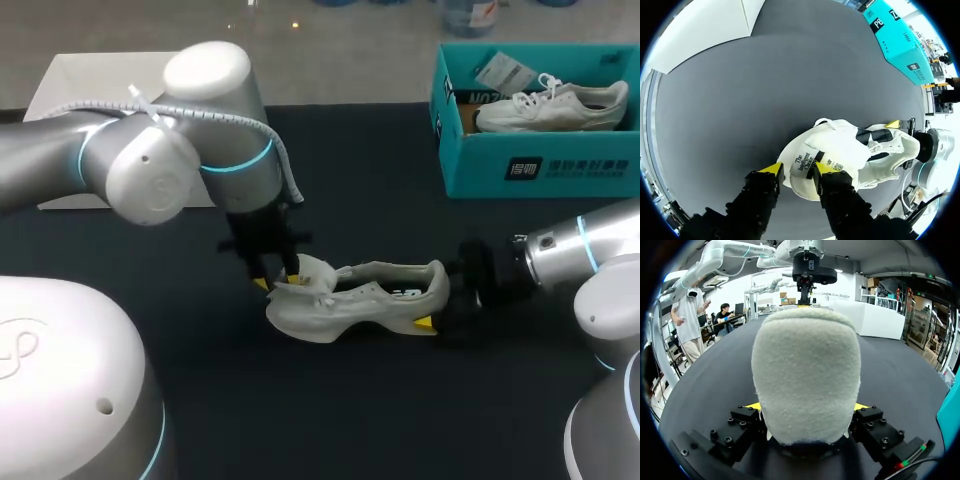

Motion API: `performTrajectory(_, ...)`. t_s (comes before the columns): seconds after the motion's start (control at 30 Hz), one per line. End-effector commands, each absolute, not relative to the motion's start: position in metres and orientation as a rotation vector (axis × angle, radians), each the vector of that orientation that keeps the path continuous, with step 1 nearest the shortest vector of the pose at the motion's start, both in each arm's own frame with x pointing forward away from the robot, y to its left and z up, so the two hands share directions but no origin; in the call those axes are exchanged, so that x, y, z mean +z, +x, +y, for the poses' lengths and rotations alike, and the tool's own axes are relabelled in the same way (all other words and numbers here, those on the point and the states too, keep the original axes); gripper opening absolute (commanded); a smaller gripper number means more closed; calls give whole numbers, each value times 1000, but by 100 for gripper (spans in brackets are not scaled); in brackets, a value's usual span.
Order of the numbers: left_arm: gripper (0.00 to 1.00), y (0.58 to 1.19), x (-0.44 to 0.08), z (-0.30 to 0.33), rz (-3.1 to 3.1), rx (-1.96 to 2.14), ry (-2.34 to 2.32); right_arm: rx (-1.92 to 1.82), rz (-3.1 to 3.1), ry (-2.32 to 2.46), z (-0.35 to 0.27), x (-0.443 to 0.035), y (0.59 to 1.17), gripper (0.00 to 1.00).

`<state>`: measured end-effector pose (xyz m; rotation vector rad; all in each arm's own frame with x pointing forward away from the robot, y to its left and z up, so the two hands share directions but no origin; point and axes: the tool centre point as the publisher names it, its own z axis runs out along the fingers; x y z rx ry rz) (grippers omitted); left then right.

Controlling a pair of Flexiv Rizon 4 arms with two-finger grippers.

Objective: Take the shoe out of the shoebox, open the shoe tongue, remove and reinsert the insole, then place the shoe into the shoebox

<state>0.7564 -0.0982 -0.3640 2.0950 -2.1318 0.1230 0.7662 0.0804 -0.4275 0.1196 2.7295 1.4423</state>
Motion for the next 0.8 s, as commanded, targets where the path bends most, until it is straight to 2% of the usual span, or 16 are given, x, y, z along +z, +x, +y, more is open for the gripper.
performTrajectory(0.03,100,757,-357,-97,-2146,154,2060,1437,2730,120,82,-429,766,0)
performTrajectory(0.17,100,759,-339,-101,-2268,216,1913,1437,2730,120,82,-429,766,0)
performTrajectory(0.5,100,779,-299,-129,-2824,223,1033,1437,2730,120,82,-429,766,0)
performTrajectory(0.8,100,772,-282,-142,-3238,138,-298,1437,2730,120,82,-429,766,0)
